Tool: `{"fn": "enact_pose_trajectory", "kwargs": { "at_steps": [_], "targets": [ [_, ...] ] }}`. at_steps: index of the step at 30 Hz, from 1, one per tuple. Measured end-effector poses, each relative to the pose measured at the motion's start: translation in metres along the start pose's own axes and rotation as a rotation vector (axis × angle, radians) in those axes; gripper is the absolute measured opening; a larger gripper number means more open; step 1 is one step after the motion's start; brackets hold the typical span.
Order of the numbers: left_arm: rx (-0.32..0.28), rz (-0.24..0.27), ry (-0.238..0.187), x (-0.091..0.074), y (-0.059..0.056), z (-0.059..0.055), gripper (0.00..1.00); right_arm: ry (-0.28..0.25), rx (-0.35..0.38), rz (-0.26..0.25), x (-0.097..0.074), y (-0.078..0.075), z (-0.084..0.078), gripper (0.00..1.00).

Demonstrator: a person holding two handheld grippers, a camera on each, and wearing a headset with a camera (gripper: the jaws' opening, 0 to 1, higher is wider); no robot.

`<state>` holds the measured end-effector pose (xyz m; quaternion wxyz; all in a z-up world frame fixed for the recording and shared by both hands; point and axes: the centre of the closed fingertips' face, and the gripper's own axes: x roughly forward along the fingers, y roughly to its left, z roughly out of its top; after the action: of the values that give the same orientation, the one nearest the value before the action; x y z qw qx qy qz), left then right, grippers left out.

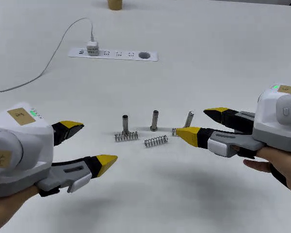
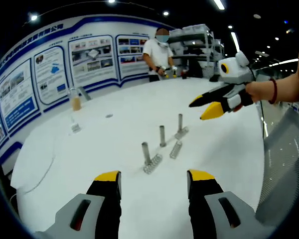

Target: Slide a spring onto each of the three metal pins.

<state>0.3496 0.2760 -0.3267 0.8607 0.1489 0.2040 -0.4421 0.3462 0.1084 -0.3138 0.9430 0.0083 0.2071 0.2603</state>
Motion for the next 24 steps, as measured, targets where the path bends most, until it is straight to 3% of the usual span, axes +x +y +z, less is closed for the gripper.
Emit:
{"fn": "enact_pose_trajectory", "kwargs": {
  "at_steps": [4,12,15,17,24],
  "targets": [
    [-0.038,-0.026,0.0,0.011,0.003,0.0,0.53,-0.011,0.01,0.014,-0.001,0.005,-0.001,0.62],
    [0.018,-0.073,0.035,0.035,0.003,-0.01,0.48,0.012,0.002,0.027,-0.004,0.013,-0.014,0.62],
    [0.061,-0.084,0.073,0.043,0.005,-0.021,0.47,0.012,0.021,0.026,-0.004,0.012,-0.018,0.62],
    [0.058,-0.096,0.07,0.047,0.006,-0.022,0.45,0.013,0.059,0.029,-0.003,0.012,-0.022,0.62],
    [0.089,-0.125,0.057,0.061,0.009,-0.021,0.38,0.033,0.05,0.022,0.0,0.014,-0.034,0.62]
  ]
}}
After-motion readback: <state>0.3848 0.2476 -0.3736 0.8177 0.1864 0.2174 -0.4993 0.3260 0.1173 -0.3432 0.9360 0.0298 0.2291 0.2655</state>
